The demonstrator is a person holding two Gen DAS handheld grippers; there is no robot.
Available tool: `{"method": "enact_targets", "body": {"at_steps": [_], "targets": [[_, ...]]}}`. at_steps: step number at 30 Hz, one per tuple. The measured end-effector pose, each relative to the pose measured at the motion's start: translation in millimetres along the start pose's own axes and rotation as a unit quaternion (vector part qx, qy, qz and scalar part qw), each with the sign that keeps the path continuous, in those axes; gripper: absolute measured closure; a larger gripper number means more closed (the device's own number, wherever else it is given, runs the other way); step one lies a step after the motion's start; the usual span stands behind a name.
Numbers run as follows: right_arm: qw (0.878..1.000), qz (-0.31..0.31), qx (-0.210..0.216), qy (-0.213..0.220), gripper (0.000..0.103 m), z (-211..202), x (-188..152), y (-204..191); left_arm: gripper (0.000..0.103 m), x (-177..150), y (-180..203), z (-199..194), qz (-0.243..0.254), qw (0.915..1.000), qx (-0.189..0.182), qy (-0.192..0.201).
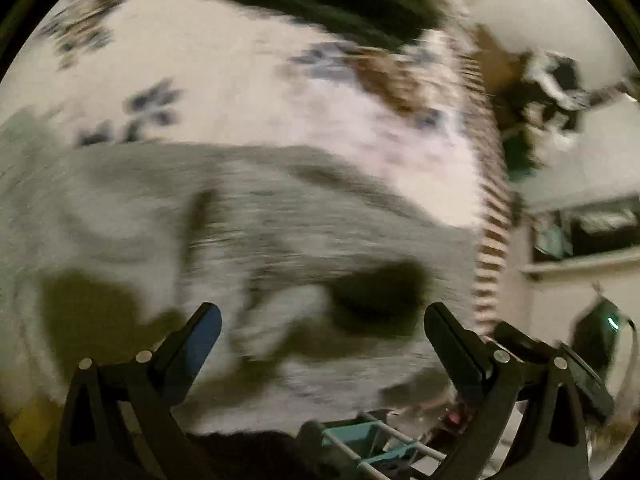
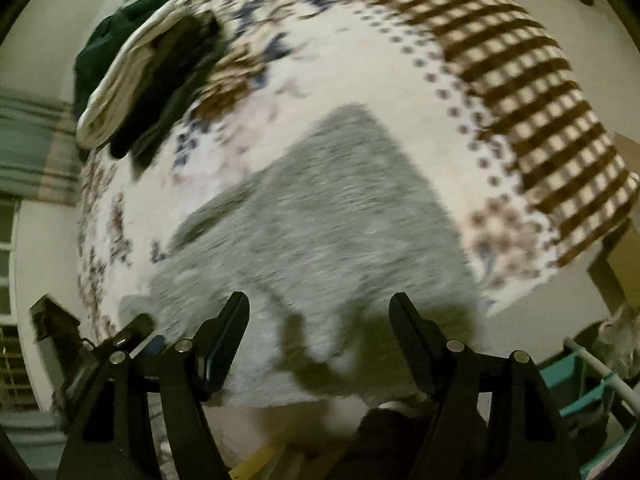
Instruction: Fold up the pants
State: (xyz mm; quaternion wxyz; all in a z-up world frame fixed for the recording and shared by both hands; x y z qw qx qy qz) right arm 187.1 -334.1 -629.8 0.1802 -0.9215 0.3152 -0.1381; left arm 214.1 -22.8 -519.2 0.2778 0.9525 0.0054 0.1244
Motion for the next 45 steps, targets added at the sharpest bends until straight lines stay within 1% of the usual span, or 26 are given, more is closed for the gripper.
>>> {"method": "enact_targets", "body": {"at_steps": [2, 5, 6, 7, 8, 9, 12, 13, 15, 17, 19, 20, 21, 22, 26, 27, 28, 32, 33, 34, 35, 36, 39, 41, 44, 45], "targets": [[1.000, 0.009, 0.001, 0.001, 0.028, -2, 5, 8, 0.000, -5, 20, 3, 0.073, 0.9971, -0.023, 0.004], [1.000, 0.016, -0.005, 0.003, 0.028, 1, 7, 16, 0.000, -14, 31, 23, 0.154, 0.9879, -0.013, -0.008], [1.000, 0.020, -0.009, 0.001, 0.028, 3, 5, 18, 0.014, -17, 33, 35, 0.176, 0.9842, -0.017, -0.017], [1.000, 0.024, -0.012, -0.001, 0.028, 8, 4, 18, 0.033, -19, 33, 41, 0.185, 0.9822, -0.024, -0.021], [1.000, 0.026, -0.015, -0.003, 0.028, 10, 2, 19, 0.091, -21, 32, 49, 0.189, 0.9805, -0.042, -0.035], [0.999, 0.028, -0.018, -0.005, 0.028, 13, 0, 20, 0.100, -24, 31, 52, 0.183, 0.9802, -0.057, -0.051], [0.999, 0.023, -0.026, -0.010, 0.028, 18, -1, 19, 0.100, -28, 22, 32, 0.148, 0.9851, -0.080, -0.038], [0.999, 0.018, -0.030, -0.010, 0.028, 18, -1, 19, 0.100, -30, 13, 23, 0.134, 0.9873, -0.076, -0.039], [0.999, 0.012, -0.033, -0.013, 0.028, 17, -1, 19, 0.100, -43, -8, 6, 0.106, 0.9922, -0.051, -0.041], [0.999, 0.011, -0.034, -0.019, 0.028, 16, 1, 19, 0.099, -56, -44, -2, 0.065, 0.9958, -0.012, -0.064], [0.999, -0.004, -0.032, -0.028, 0.028, 17, 4, 12, 0.096, -61, -71, -8, 0.006, 0.9966, -0.015, -0.081], [0.999, -0.013, -0.033, -0.030, 0.028, 17, 5, 8, 0.093, -61, -80, -12, -0.021, 0.9956, -0.021, -0.089], [0.999, -0.023, -0.034, -0.032, 0.028, 18, 7, 4, 0.083, -59, -85, -16, -0.035, 0.9952, -0.016, -0.090], [0.998, -0.032, -0.036, -0.033, 0.028, 18, 9, -1, 0.079, -55, -88, -24, -0.050, 0.9953, -0.017, -0.081], [0.998, -0.050, -0.031, -0.036, 0.028, 21, 17, -15, 0.055, -25, -82, -50, -0.096, 0.9939, -0.055, -0.008], [0.997, -0.054, -0.033, -0.035, 0.028, 23, 19, -18, 0.050, -16, -76, -49, -0.095, 0.9932, -0.067, 0.003], [0.997, -0.056, -0.035, -0.037, 0.028, 25, 20, -20, 0.050, -7, -68, -45, -0.089, 0.9937, -0.067, 0.007], [0.997, -0.052, -0.047, -0.041, 0.028, 37, 22, -22, 0.051, 18, -43, -7, -0.058, 0.9959, -0.069, -0.009], [0.997, -0.052, -0.048, -0.041, 0.028, 40, 22, -22, 0.055, 23, -40, 5, -0.055, 0.9962, -0.067, -0.014], [0.996, -0.054, -0.050, -0.042, 0.028, 44, 22, -22, 0.064, 25, -39, 12, -0.053, 0.9957, -0.075, -0.011], [0.996, -0.056, -0.053, -0.041, 0.028, 47, 23, -23, 0.092, 29, -35, 16, -0.044, 0.9952, -0.088, 0.001], [0.996, -0.060, -0.056, -0.040, 0.028, 50, 23, -23, 0.100, 28, -35, 12, -0.030, 0.9957, -0.087, 0.006], [0.995, -0.067, -0.065, -0.038, 0.028, 56, 23, -22, 0.100, 44, -29, -8, 0.012, 0.9948, -0.086, 0.053], [0.995, -0.065, -0.063, -0.038, 0.028, 58, 23, -21, 0.100, 55, -31, -21, 0.027, 0.9943, -0.065, 0.080], [0.995, -0.063, -0.062, -0.038, 0.028, 57, 20, -20, 0.099, 66, -53, -12, 0.007, 0.9966, -0.041, 0.071], [0.995, -0.061, -0.061, -0.039, 0.028, 56, 20, -19, 0.096, 66, -62, -9, -0.006, 0.9972, -0.044, 0.060]]}}
Point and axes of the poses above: each gripper's, at about its wrist camera, not at the fingertips, and z roughly the way its jaws point, y to its right, x to its top, the point moved 3 cm from there along z, roughly the way its jaws point, and after that the axes turned 6 degrees about y, right-handed, at the moved point
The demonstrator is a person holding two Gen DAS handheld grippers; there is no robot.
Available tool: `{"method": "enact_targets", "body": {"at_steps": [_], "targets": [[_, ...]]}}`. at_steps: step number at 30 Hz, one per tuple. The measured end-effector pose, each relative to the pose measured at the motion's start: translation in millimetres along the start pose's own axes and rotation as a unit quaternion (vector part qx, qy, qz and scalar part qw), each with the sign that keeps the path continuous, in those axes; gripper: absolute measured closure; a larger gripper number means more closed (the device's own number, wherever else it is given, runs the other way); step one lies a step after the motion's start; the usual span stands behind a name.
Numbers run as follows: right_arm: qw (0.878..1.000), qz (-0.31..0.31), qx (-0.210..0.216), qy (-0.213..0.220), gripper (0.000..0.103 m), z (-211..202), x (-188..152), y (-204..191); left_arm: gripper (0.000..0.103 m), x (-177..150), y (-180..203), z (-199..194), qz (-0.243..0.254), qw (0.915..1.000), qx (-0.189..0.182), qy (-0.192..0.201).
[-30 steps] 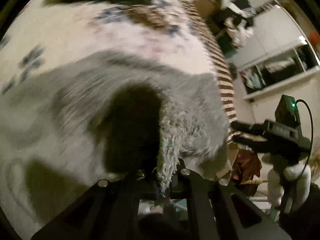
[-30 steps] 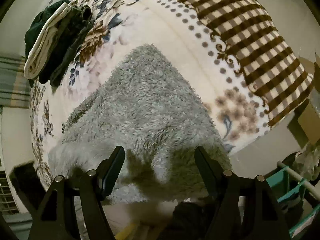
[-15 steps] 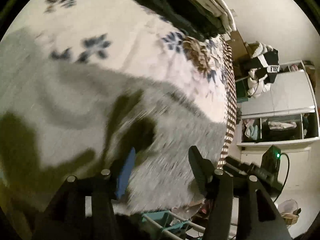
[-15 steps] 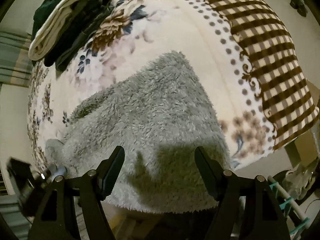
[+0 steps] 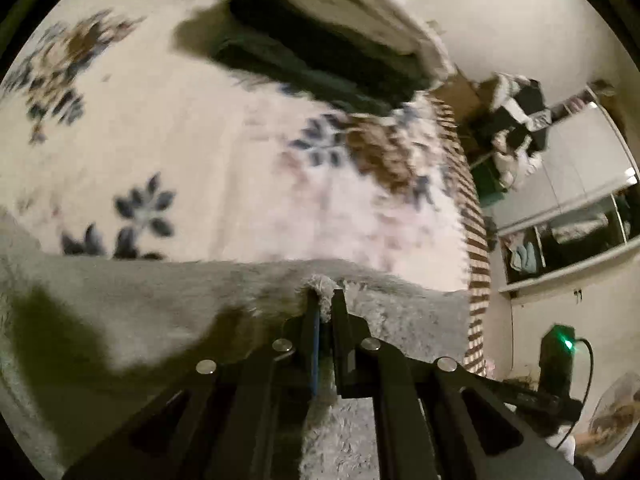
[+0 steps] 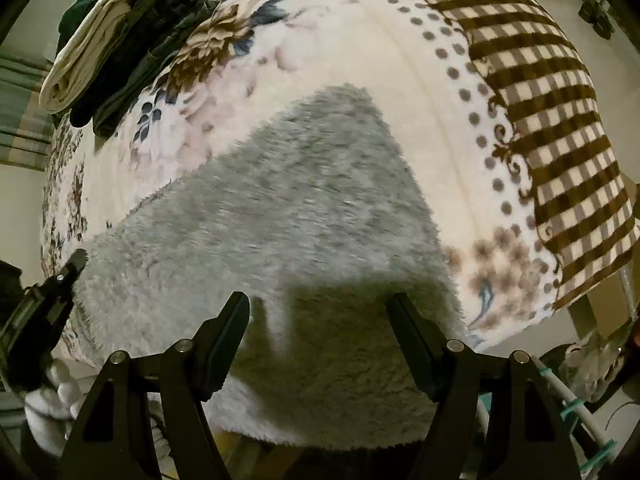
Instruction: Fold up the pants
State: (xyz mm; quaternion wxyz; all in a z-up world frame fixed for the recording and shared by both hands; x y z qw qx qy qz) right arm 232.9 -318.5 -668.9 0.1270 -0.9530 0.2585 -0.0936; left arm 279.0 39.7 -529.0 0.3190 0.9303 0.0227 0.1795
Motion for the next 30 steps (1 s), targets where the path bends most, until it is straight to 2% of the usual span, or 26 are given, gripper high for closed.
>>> {"method": "enact_targets", "body": {"at_steps": [1, 2, 3, 4, 6, 8, 11, 13, 14, 15, 17, 18, 20, 23, 28, 29, 30], "targets": [[1.000, 0.003, 0.002, -0.002, 0.028, -1, -1, 1, 0.096, -2, -6, 2, -0.016, 0.9998, -0.005, -0.013], [1.000, 0.006, 0.005, -0.004, 0.028, -2, -3, 2, 0.090, -5, -12, 2, -0.038, 0.9988, -0.009, -0.029], [1.000, 0.009, 0.007, -0.005, 0.028, -5, -5, 3, 0.080, -7, -14, 1, -0.053, 0.9979, -0.013, -0.037], [1.000, 0.012, 0.010, -0.005, 0.028, -7, -7, 4, 0.075, -12, -16, -5, -0.069, 0.9967, -0.020, -0.039], [1.000, 0.018, 0.016, -0.007, 0.028, -12, -13, 7, 0.056, -23, -13, -18, -0.087, 0.9947, -0.047, -0.030], [0.999, 0.028, 0.019, -0.009, 0.028, -17, -19, 13, 0.049, -37, -10, -22, -0.093, 0.9939, -0.047, -0.038], [0.999, 0.038, 0.020, -0.018, 0.028, -17, -28, 19, 0.049, -60, -3, -7, -0.072, 0.9943, -0.018, -0.077], [0.999, 0.040, 0.017, -0.024, 0.028, -13, -33, 21, 0.052, -78, 1, 7, -0.056, 0.9931, -0.012, -0.102], [0.999, 0.040, 0.015, -0.027, 0.028, -12, -34, 21, 0.081, -85, 5, 11, -0.039, 0.9937, -0.011, -0.104], [0.999, 0.039, 0.013, -0.029, 0.028, -9, -34, 21, 0.099, -89, 8, 13, -0.027, 0.9942, -0.011, -0.104], [0.999, 0.033, 0.009, -0.031, 0.028, -6, -35, 18, 0.099, -91, 14, 6, -0.004, 0.9958, -0.006, -0.091], [0.999, 0.029, 0.008, -0.031, 0.028, -5, -35, 16, 0.099, -88, 16, -3, 0.002, 0.9974, -0.004, -0.073], [0.999, 0.019, 0.007, -0.028, 0.028, -5, -34, 11, 0.099, -83, 9, -16, 0.000, 0.9985, 0.013, -0.052], [1.000, 0.008, 0.007, -0.028, 0.028, -3, -31, 3, 0.099, -86, -13, -15, -0.029, 0.9969, 0.026, -0.069], [0.999, -0.005, 0.001, -0.034, 0.028, 0, -30, -10, 0.096, -91, -24, -16, -0.068, 0.9943, 0.010, -0.081], [0.999, -0.008, 0.000, -0.034, 0.028, 0, -30, -13, 0.091, -91, -25, -19, -0.086, 0.9933, 0.004, -0.078], [0.999, -0.012, 0.000, -0.034, 0.028, 0, -30, -16, 0.078, -91, -26, -21, -0.096, 0.9922, 0.006, -0.079]]}}
Point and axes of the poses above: each gripper's, at about its wrist camera, not at the fingertips, and z roughly the way its jaws point, y to its right, x to its top, the point moved 3 cm from there along z, roughly the way its jaws point, and after that the axes turned 6 degrees about y, right-handed, at the moved point
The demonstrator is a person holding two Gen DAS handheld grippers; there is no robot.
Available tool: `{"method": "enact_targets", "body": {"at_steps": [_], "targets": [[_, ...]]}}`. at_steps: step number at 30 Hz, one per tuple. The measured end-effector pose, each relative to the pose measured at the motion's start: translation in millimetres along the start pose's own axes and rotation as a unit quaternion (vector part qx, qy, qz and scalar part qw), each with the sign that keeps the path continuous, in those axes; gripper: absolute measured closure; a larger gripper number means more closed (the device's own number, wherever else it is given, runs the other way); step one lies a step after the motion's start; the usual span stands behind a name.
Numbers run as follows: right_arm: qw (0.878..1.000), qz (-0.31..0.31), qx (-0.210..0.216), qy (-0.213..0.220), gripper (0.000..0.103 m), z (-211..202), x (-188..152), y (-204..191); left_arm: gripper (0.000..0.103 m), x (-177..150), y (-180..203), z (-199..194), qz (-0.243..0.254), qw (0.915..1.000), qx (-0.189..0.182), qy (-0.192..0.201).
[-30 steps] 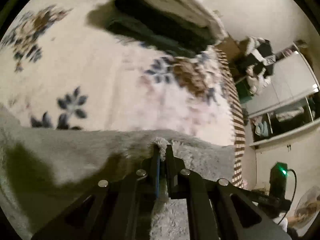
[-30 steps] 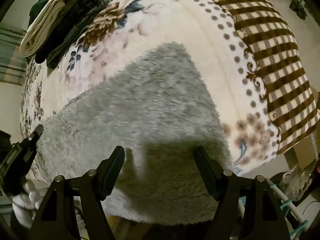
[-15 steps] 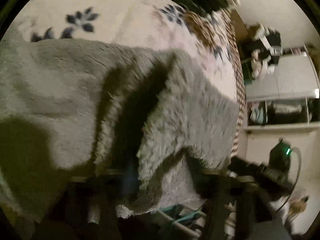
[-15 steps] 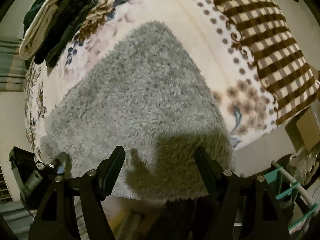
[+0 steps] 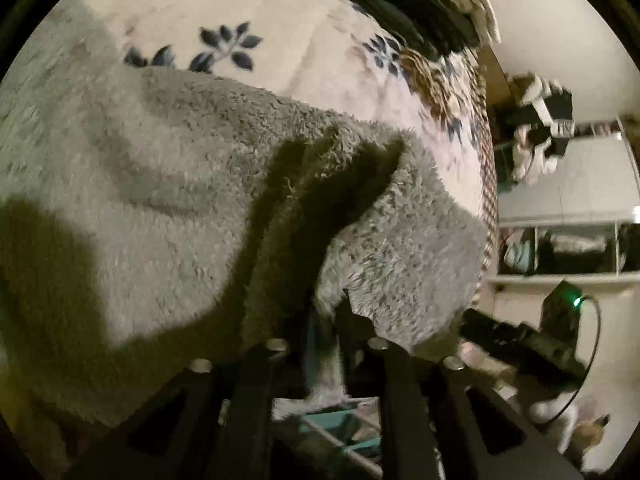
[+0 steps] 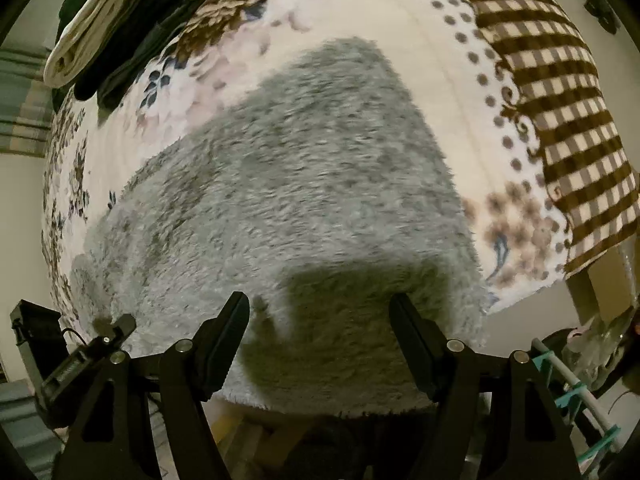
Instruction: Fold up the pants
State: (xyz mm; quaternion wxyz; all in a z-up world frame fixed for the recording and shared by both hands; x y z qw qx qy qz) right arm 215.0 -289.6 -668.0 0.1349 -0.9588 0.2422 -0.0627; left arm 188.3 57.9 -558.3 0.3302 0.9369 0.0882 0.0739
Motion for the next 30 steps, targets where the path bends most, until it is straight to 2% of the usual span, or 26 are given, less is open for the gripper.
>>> {"method": "enact_targets", "body": {"at_steps": [1, 2, 3, 8, 10, 11, 12, 14, 17, 19, 22, 26, 28, 29, 30], "targets": [[1.000, -0.006, -0.001, 0.000, 0.028, 0, 0, -3, 0.068, 1, 0, -2, -0.011, 0.9999, 0.002, 0.001], [1.000, -0.010, -0.002, 0.001, 0.028, 0, 0, -7, 0.046, 3, 2, -2, -0.017, 0.9998, -0.003, 0.004], [1.000, -0.012, -0.002, 0.001, 0.028, 1, 0, -8, 0.035, 7, 6, -4, -0.019, 0.9996, -0.018, 0.015], [1.000, -0.012, 0.002, -0.005, 0.028, 7, 0, -18, 0.035, 42, 30, 10, 0.009, 0.9979, -0.020, 0.061], [1.000, -0.018, 0.002, -0.003, 0.028, 7, -1, -22, 0.038, 55, 39, 19, 0.033, 0.9965, -0.011, 0.077], [1.000, -0.021, 0.001, -0.002, 0.028, 8, 0, -24, 0.056, 61, 45, 24, 0.046, 0.9954, -0.017, 0.083], [1.000, -0.023, -0.001, -0.002, 0.028, 9, 0, -26, 0.095, 64, 48, 30, 0.055, 0.9945, -0.032, 0.082], [1.000, -0.026, -0.008, -0.002, 0.028, 12, 1, -28, 0.097, 67, 53, 35, 0.074, 0.9939, -0.036, 0.074], [1.000, -0.023, -0.007, -0.001, 0.028, 13, 3, -28, 0.099, 70, 46, 24, 0.091, 0.9913, -0.018, 0.093], [1.000, -0.026, -0.005, 0.002, 0.028, 11, 5, -28, 0.099, 77, 26, 16, 0.069, 0.9922, 0.004, 0.104], [0.999, -0.036, -0.005, 0.004, 0.028, 10, 6, -31, 0.101, 83, 3, 9, 0.038, 0.9928, 0.017, 0.112], [0.999, -0.041, -0.004, 0.001, 0.028, 10, 5, -37, 0.098, 80, -5, -12, 0.004, 0.9925, -0.019, 0.121], [0.999, -0.045, -0.002, 0.003, 0.028, 10, 5, -41, 0.082, 70, -7, -27, 0.001, 0.9921, -0.002, 0.125], [0.999, -0.048, -0.001, 0.004, 0.021, 9, 4, -42, 0.049, 61, -12, -41, -0.003, 0.9899, -0.004, 0.142], [0.999, -0.050, 0.000, 0.004, 0.017, 10, 4, -43, 0.002, 53, -18, -53, -0.010, 0.9873, 0.001, 0.159]]}}
Point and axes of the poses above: each gripper's, at about its wrist camera, not at the fingertips, and z roughly the way its jaws point, y to its right, x to its top, the point moved 3 cm from there along z, roughly the way its jaws point, and after that the axes turned 6 degrees about y, right-handed, at the moved point
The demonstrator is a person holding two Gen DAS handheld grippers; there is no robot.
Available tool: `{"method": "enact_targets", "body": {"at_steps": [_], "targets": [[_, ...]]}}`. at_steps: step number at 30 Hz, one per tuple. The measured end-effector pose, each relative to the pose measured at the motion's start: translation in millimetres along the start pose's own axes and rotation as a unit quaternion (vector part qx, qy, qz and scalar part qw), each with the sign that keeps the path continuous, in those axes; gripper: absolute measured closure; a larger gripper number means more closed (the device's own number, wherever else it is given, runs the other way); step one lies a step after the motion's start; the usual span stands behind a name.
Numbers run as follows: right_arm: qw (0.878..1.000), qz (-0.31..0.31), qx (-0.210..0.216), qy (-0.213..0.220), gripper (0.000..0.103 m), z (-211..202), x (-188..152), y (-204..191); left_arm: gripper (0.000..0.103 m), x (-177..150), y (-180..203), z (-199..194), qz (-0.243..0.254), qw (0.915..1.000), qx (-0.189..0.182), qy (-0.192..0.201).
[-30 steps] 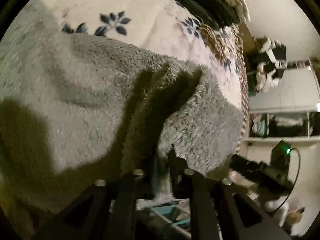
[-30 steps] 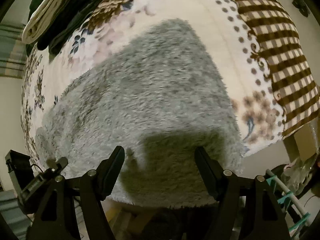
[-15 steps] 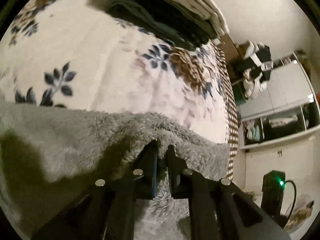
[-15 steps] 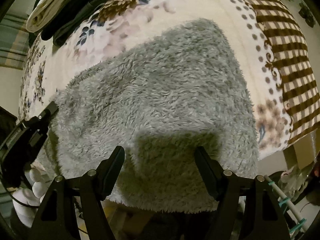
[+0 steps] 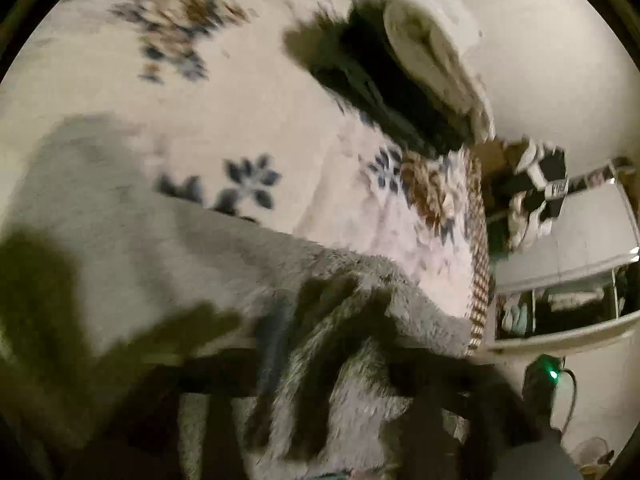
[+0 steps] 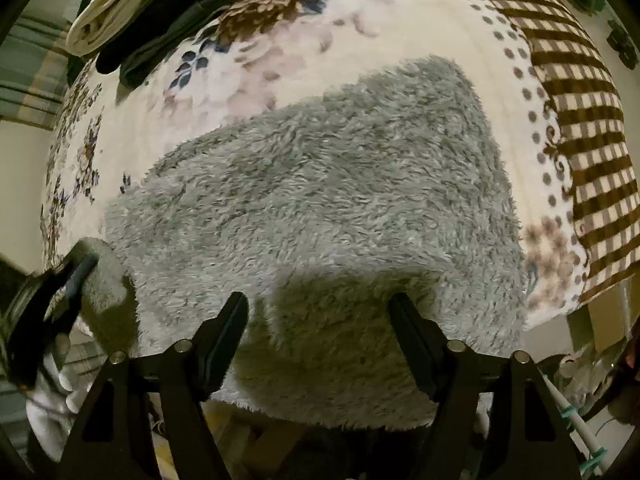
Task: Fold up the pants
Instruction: 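Grasp a grey blanket corner with the left gripper and lift it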
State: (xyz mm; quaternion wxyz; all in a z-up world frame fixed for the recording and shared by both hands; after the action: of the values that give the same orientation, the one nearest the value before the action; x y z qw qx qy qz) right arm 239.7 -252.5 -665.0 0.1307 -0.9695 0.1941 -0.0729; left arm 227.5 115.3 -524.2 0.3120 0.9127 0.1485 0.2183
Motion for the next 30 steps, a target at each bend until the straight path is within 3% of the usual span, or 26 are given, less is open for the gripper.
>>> {"method": "enact_targets", "body": {"at_steps": [4, 7, 10, 13, 16, 18, 20, 21, 23, 25, 30], "targets": [[1.000, -0.004, -0.002, -0.008, 0.013, 4, -1, -4, 0.000, -18, -49, -53, -0.064, 0.9954, 0.044, 0.057], [1.000, -0.012, -0.009, -0.011, 0.013, 6, 0, -10, 0.000, -30, -104, -72, -0.147, 0.9809, 0.090, 0.090], [1.000, -0.019, -0.015, -0.015, 0.013, 10, 2, -17, 0.000, -34, -149, -62, -0.205, 0.9678, 0.113, 0.093], [0.999, -0.021, -0.018, -0.022, 0.013, 15, 2, -25, 0.000, -34, -180, -41, -0.248, 0.9580, 0.111, 0.091], [0.999, -0.027, -0.023, -0.029, 0.013, 20, 1, -32, 0.003, -22, -185, -36, -0.249, 0.9563, 0.091, 0.123], [0.998, -0.033, -0.029, -0.033, 0.013, 25, -1, -37, 0.018, -11, -179, -36, -0.220, 0.9609, 0.082, 0.147], [0.998, -0.036, -0.033, -0.038, 0.013, 30, -4, -41, 0.023, -3, -181, -24, -0.206, 0.9651, 0.075, 0.144], [0.998, -0.036, -0.034, -0.040, 0.013, 32, -6, -43, 0.042, -2, -186, -20, -0.210, 0.9648, 0.071, 0.141], [0.998, -0.034, -0.032, -0.044, 0.013, 36, -8, -47, 0.066, -1, -196, -15, -0.220, 0.9632, 0.064, 0.140], [0.998, -0.035, -0.031, -0.044, 0.013, 37, -9, -51, 0.073, 0, -196, -25, -0.216, 0.9632, 0.055, 0.151], [0.998, -0.039, -0.027, -0.039, 0.013, 38, -9, -53, 0.076, 1, -169, -72, -0.188, 0.9620, 0.037, 0.195]]}}
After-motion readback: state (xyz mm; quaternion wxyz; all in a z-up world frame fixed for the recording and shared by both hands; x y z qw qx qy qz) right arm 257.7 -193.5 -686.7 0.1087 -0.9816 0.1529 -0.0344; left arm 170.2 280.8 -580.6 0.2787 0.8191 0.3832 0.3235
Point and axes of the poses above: each gripper's, at about its wrist camera, not at the fingertips, and z roughly the way its jaws point, y to its right, x to its top, the point moved 3 cm from there along z, roughly the way its jaws point, and after that the axes turned 6 degrees about y, right-handed, at the moved point
